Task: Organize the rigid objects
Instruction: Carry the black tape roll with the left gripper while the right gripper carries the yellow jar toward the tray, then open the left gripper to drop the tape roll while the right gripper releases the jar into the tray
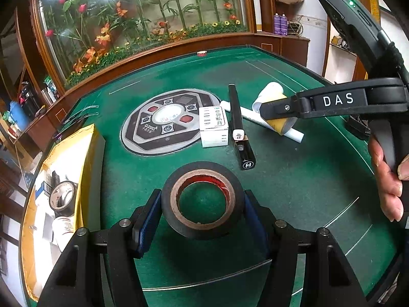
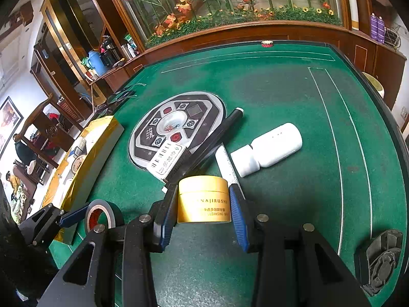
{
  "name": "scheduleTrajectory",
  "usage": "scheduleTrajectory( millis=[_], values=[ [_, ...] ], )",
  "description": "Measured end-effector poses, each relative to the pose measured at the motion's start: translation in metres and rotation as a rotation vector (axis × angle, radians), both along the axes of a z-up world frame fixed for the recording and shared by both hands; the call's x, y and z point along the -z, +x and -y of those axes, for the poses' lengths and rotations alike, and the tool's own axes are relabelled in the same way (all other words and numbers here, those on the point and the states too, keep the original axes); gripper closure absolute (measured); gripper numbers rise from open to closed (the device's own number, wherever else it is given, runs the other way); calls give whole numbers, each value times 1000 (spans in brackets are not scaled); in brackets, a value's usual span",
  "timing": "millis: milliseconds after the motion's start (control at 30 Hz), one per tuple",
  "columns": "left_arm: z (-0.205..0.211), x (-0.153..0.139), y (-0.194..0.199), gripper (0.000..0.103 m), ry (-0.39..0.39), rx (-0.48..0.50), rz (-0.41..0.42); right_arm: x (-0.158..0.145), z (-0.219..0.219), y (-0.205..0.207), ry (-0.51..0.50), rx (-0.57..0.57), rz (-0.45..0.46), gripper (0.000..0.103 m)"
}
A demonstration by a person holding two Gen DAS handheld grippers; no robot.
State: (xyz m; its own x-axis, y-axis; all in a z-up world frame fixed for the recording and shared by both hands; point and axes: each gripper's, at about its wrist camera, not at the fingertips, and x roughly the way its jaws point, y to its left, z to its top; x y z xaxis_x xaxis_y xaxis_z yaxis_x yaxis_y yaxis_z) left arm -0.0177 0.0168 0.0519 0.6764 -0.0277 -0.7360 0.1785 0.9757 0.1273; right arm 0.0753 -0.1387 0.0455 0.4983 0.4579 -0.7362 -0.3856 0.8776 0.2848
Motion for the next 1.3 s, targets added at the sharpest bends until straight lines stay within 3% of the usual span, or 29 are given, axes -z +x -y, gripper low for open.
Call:
scheduleTrajectory(
  millis=[367, 900, 1067, 1300],
  values=[
    [-21, -26, -5, 37, -74, -27, 44, 0, -4, 0, 6, -7, -5, 64],
    [-117, -68, -33, 37, -196, -193, 131, -30, -61, -12, 67, -123, 31, 64],
    [-154, -61, -41, 37, -217, -267, 111, -46, -99, -14, 78, -166, 59, 64],
    [-189, -33, -27, 37, -317, -323, 26, -61, -164, -4, 87, -229, 61, 64]
  ],
)
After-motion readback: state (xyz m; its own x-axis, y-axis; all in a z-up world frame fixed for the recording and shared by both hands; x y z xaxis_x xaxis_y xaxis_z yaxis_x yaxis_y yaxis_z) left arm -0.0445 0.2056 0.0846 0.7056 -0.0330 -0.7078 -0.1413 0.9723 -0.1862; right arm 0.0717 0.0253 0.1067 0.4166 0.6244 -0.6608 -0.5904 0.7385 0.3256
